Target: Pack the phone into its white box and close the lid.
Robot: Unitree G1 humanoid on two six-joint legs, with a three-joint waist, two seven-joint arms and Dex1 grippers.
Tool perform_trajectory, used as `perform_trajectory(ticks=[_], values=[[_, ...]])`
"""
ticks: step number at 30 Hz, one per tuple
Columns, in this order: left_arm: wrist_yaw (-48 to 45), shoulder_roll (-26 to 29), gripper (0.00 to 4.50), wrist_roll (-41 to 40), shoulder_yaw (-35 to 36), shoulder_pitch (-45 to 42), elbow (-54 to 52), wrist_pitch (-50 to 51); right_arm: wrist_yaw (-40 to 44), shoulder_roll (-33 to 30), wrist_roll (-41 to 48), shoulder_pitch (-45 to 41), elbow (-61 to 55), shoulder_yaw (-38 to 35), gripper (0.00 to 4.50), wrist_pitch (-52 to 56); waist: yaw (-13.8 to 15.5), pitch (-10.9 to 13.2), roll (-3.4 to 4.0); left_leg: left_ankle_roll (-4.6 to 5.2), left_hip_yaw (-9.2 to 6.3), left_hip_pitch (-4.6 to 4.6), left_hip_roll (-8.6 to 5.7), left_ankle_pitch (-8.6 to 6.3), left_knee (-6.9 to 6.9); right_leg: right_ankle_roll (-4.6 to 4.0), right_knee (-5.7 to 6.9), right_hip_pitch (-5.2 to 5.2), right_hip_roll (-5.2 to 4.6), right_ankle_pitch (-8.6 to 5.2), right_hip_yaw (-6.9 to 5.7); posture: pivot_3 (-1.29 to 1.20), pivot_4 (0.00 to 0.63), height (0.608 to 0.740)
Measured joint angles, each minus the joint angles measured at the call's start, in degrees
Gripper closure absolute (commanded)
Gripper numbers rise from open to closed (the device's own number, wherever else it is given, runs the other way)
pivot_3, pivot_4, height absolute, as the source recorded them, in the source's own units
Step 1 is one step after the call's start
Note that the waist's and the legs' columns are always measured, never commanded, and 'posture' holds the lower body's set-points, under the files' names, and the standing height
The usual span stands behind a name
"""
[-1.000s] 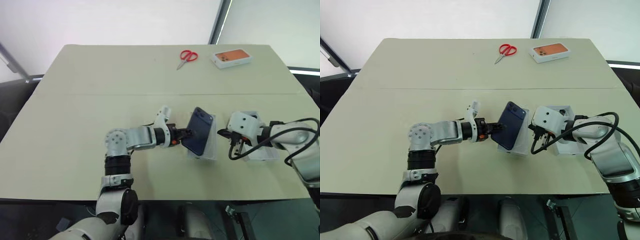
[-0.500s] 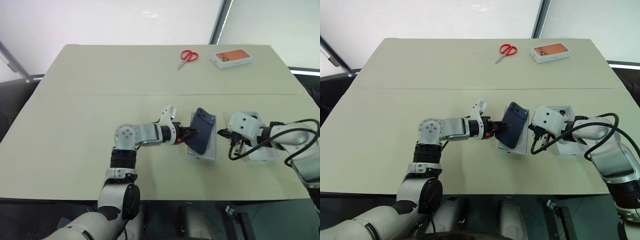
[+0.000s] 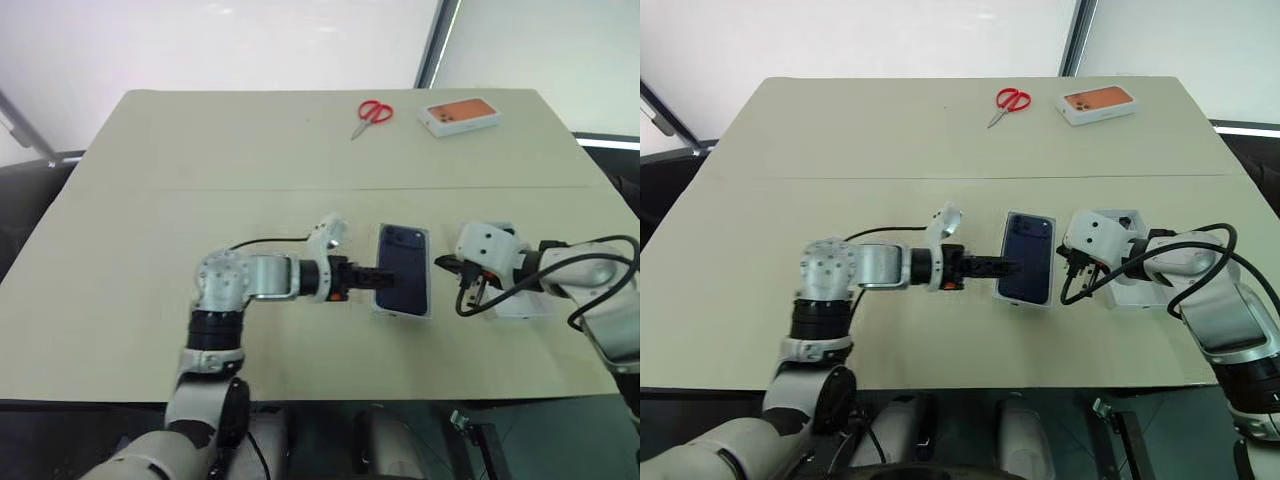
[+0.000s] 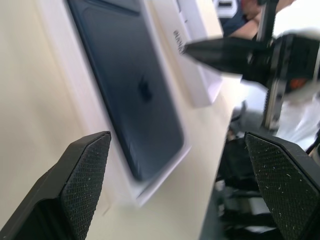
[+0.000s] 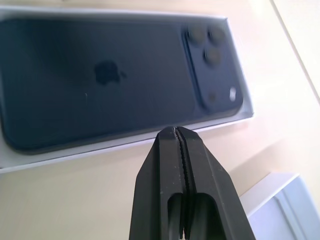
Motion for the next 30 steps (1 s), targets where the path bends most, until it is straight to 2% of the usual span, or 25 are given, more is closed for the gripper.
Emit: perform_trajectory(ticks=[6,11,15,18,21,28,30], values=[[-2.54,5.70,0.03,0.92,3.88,2.78,-1.59,-1.20,-0.68,0.86,-0.34,-1.87,0.64,0.48,4.50,-0.74,0.36,0.01,-0.01,0.01,-0.01,-0.01,-0.03,0.00,0.02,0.00,-0.03,0.01,-0.04,0.00,0.00,0.00,0.150,0.697],[-5.98,11.66,0.03,6.65,5.85,6.75,-6.38,-13.24,-1.84,2.62,-0.38,-3.23,1.16,1.43,4.50,-1.07,0.14,0.00,0.01,0.00,0.00,0.00,0.00,0.00,-0.02,-0.01,-0.02,-0.01,-0.02,0.00,0.00,0.00,0.150,0.697],[-11.54,15.68,0.03,14.95,3.26,12.74,-12.03,-27.43,-3.20,2.93,-1.53,-3.75,2.09,2.42,4.50,-1.07,0.34,0.01,0.01,0.00,0.02,-0.01,0.00,0.00,-0.02,-0.02,-0.05,0.00,-0.05,0.00,0.01,0.00,0.150,0.697],[-15.70,21.42,0.03,21.48,-2.32,15.37,-14.18,-33.61,-3.09,2.44,-2.66,-3.96,2.87,2.76,4.50,-1.77,0.45,0.01,0.03,0.04,0.03,-0.02,-0.04,-0.02,-0.03,-0.02,-0.08,0.02,-0.08,0.00,0.01,0.00,0.150,0.697],[-20.09,26.48,0.90,28.66,-9.91,17.09,-14.93,-38.64,-2.64,0.87,-3.96,-3.92,4.33,2.96,4.50,-2.84,0.41,0.02,0.05,0.07,0.03,-0.02,-0.05,-0.04,-0.04,-0.03,-0.10,0.02,-0.08,0.00,0.02,0.00,0.150,0.697],[-26.71,25.65,4.47,35.64,-20.38,13.22,-14.52,-43.60,-1.23,-0.77,-6.12,-2.99,5.06,4.10,4.50,-4.69,0.30,0.02,0.05,0.24,0.03,-0.02,-0.02,-0.13,-0.03,-0.02,-0.08,0.02,-0.06,0.00,0.01,0.00,0.150,0.697],[-28.98,25.35,4.47,37.75,-23.59,11.44,-12.89,-44.75,-0.56,-1.27,-6.25,-1.82,4.66,4.24,4.50,-4.70,0.30,0.02,0.05,0.29,0.03,-0.02,-0.02,-0.15,-0.03,-0.02,-0.08,0.02,-0.05,0.00,0.01,0.00,0.150,0.697]])
